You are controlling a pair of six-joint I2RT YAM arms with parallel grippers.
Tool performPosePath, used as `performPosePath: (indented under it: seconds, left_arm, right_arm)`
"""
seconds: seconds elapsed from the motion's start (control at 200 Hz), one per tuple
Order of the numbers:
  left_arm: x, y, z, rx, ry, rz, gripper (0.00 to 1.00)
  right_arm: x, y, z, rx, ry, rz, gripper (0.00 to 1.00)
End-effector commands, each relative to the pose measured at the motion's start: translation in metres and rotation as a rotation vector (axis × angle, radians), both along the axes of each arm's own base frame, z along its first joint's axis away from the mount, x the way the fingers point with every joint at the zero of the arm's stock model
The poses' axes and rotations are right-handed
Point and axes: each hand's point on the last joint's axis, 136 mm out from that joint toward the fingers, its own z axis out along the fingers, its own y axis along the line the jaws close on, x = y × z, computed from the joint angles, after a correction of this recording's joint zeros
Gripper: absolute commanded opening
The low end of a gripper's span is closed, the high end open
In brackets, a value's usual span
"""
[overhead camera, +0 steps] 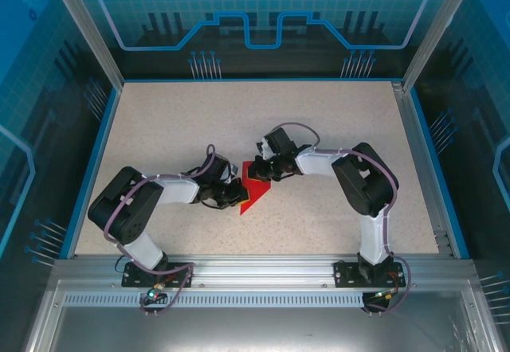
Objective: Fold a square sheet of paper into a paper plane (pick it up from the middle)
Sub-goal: Fourth fold the wing at the center of the table.
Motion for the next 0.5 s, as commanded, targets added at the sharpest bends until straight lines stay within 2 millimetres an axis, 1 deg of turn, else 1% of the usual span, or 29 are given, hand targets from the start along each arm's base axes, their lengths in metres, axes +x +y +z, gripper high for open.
performPosePath:
  seconds: [0.0,0.115,0.225,0.285,0.36,0.445,0.495]
  left_arm:
    - [-0.041,0.034,-0.044,0.182,0.164,-0.001,0.0]
    - [-0.042,0.035,-0.043,0.184,0.164,-0.004,0.0]
    - [-0.043,0.035,-0.043,0.186,0.164,-0.01,0.0]
    - [-0.044,0.037,-0.043,0.195,0.163,-0.016,0.0]
    - [-0.048,0.041,-0.046,0.213,0.167,-0.021,0.0]
    - [-0.052,0.043,-0.048,0.22,0.174,-0.025,0.0]
    - [-0.054,0.044,-0.049,0.218,0.175,-0.024,0.0]
  right_arm:
    - [-0.016,0.002,-0.004,-0.006,0.019,0.015,0.09]
    - [-0.022,-0.006,-0.018,-0.027,0.034,-0.004,0.09]
    - [-0.017,-0.02,-0.034,-0.075,0.046,-0.042,0.09]
    - [-0.009,-0.033,-0.041,-0.132,0.035,-0.07,0.09]
    - [0.007,-0.046,-0.045,-0.201,0.016,-0.1,0.09]
    - [0.026,-0.052,-0.036,-0.199,-0.01,-0.114,0.09]
    - [0.039,-0.06,-0.035,-0.209,-0.023,-0.137,0.09]
